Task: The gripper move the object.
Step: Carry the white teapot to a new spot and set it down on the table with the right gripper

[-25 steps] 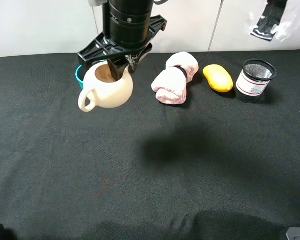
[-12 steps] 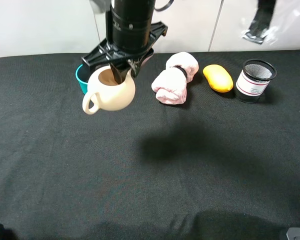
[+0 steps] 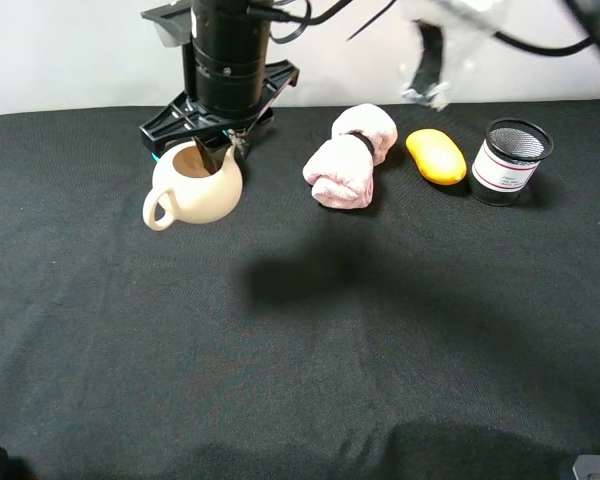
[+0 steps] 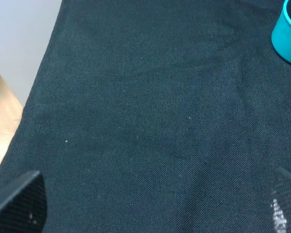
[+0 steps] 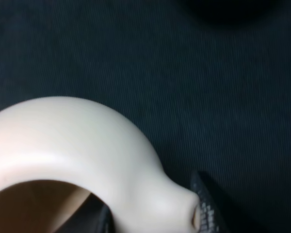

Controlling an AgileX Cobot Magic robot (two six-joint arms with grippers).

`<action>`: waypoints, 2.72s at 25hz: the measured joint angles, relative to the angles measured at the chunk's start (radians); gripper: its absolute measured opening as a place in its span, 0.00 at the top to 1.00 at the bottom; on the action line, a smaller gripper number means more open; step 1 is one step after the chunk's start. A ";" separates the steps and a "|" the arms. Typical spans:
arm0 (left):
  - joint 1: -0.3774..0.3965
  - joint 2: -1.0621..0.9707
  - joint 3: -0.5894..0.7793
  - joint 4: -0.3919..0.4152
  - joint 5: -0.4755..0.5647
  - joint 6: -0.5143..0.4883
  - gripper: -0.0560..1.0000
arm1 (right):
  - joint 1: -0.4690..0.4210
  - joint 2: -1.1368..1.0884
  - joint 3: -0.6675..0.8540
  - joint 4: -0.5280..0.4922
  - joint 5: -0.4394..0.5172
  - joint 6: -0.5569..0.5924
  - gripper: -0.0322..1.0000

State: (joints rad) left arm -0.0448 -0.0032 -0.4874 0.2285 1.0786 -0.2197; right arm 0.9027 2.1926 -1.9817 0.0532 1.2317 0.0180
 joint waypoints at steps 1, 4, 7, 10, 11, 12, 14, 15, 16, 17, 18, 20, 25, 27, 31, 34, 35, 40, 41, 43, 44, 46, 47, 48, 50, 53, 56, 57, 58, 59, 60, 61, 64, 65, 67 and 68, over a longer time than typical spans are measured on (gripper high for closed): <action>0.000 0.000 0.000 0.000 0.000 0.000 0.09 | 0.000 0.017 -0.016 0.003 0.000 -0.005 0.73; 0.000 0.000 0.000 0.000 0.000 0.000 0.09 | 0.000 0.061 -0.051 0.010 0.000 -0.007 0.73; 0.000 0.000 0.000 0.000 0.000 0.000 0.09 | 0.000 0.095 -0.086 0.010 0.001 -0.008 0.73; 0.000 0.000 0.000 0.000 0.000 0.000 0.09 | 0.000 0.121 -0.110 0.010 -0.001 -0.009 0.73; 0.000 0.000 0.000 0.000 0.000 0.000 0.09 | 0.000 0.130 -0.116 0.010 0.000 -0.009 0.73; 0.000 0.000 0.000 0.000 0.000 0.000 0.09 | 0.000 0.137 -0.120 0.010 -0.001 -0.009 0.73; 0.000 0.000 0.000 0.000 0.000 0.000 0.09 | 0.000 0.149 -0.123 0.009 -0.001 -0.010 0.73; 0.000 0.000 0.000 0.000 0.000 0.000 0.09 | 0.000 0.152 -0.124 0.009 0.000 -0.010 0.73; 0.000 0.000 0.000 0.000 0.000 0.000 0.09 | -0.001 0.157 -0.124 0.010 0.000 -0.010 0.73; 0.000 0.000 0.000 0.000 0.000 0.000 0.09 | -0.002 0.160 -0.125 0.010 -0.003 -0.011 0.73; 0.000 0.000 0.000 0.000 0.000 0.000 0.09 | -0.004 0.164 -0.125 0.010 -0.011 -0.012 0.73; 0.000 0.000 0.000 0.000 0.000 0.000 0.09 | -0.013 0.172 -0.127 0.014 -0.028 -0.018 0.73; 0.000 0.000 0.000 0.001 0.000 0.000 0.09 | -0.037 0.189 -0.127 0.015 -0.079 -0.018 0.73; 0.000 0.000 0.000 0.001 0.000 0.000 0.09 | -0.041 0.190 -0.127 0.016 -0.102 -0.012 0.73; 0.000 0.000 0.000 0.001 0.000 0.000 0.09 | -0.055 0.200 -0.127 0.018 -0.126 -0.008 0.73; 0.000 0.000 0.000 0.001 0.000 0.000 0.09 | -0.063 0.217 -0.127 0.015 -0.128 -0.008 0.73; 0.000 0.000 0.000 0.001 0.000 0.000 0.09 | -0.064 0.222 -0.127 0.013 -0.128 -0.007 0.73; 0.000 0.000 0.000 0.001 0.000 0.000 0.09 | -0.068 0.239 -0.127 0.008 -0.128 -0.007 0.73; 0.000 0.000 0.000 0.001 0.000 0.000 0.09 | -0.069 0.242 -0.127 0.008 -0.129 -0.007 0.73; 0.000 0.000 0.000 0.001 0.000 0.000 0.09 | -0.070 0.252 -0.127 0.005 -0.130 -0.007 0.73; 0.000 0.000 0.000 0.001 0.000 0.000 0.09 | -0.070 0.257 -0.127 0.005 -0.131 -0.007 0.73; 0.000 0.000 0.000 0.001 0.000 0.000 0.09 | -0.070 0.268 -0.127 0.005 -0.132 -0.007 0.73; 0.000 0.000 0.000 0.001 0.000 0.000 0.09 | -0.070 0.274 -0.127 0.005 -0.132 -0.007 0.73; 0.000 0.000 0.000 0.001 0.000 0.000 0.09 | -0.070 0.278 -0.127 0.005 -0.132 -0.007 0.73; 0.000 0.000 0.000 0.001 0.000 0.000 0.09 | -0.070 0.285 -0.127 0.005 -0.135 -0.007 0.73; 0.000 0.000 0.000 0.001 0.000 0.000 0.09 | -0.070 0.291 -0.127 0.002 -0.154 -0.007 0.73; 0.000 0.000 0.000 0.001 0.000 0.000 0.09 | -0.070 0.291 -0.127 -0.004 -0.161 -0.007 0.73; 0.000 0.000 0.000 0.001 0.000 0.000 0.09 | -0.070 0.291 -0.127 -0.006 -0.165 -0.007 0.73; 0.000 0.000 0.000 0.001 0.000 0.000 0.09 | -0.070 0.291 -0.127 -0.007 -0.167 -0.007 0.73; 0.000 0.000 0.000 0.001 0.000 0.000 0.09 | -0.070 0.291 -0.127 -0.007 -0.169 -0.007 0.73; 0.000 0.000 0.000 0.001 0.000 0.000 0.09 | -0.070 0.291 -0.127 -0.007 -0.171 -0.007 0.73; 0.000 0.000 0.000 0.001 0.000 0.000 0.09 | -0.070 0.291 -0.127 -0.007 -0.172 -0.007 0.73; 0.000 0.000 0.000 0.001 0.000 0.000 0.09 | -0.070 0.291 -0.127 -0.008 -0.172 -0.007 0.73; 0.000 0.000 0.000 0.001 0.000 0.000 0.09 | -0.070 0.291 -0.127 -0.009 -0.174 -0.007 0.73; 0.000 0.000 0.000 0.001 0.000 0.000 0.09 | -0.070 0.291 -0.127 -0.009 -0.176 -0.007 0.73; 0.000 0.000 0.000 0.001 0.000 0.000 0.09 | -0.070 0.291 -0.127 -0.009 -0.176 -0.007 0.73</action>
State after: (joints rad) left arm -0.0448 -0.0032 -0.4874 0.2293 1.0786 -0.2197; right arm 0.8325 2.4833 -2.1085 0.0442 1.0555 0.0112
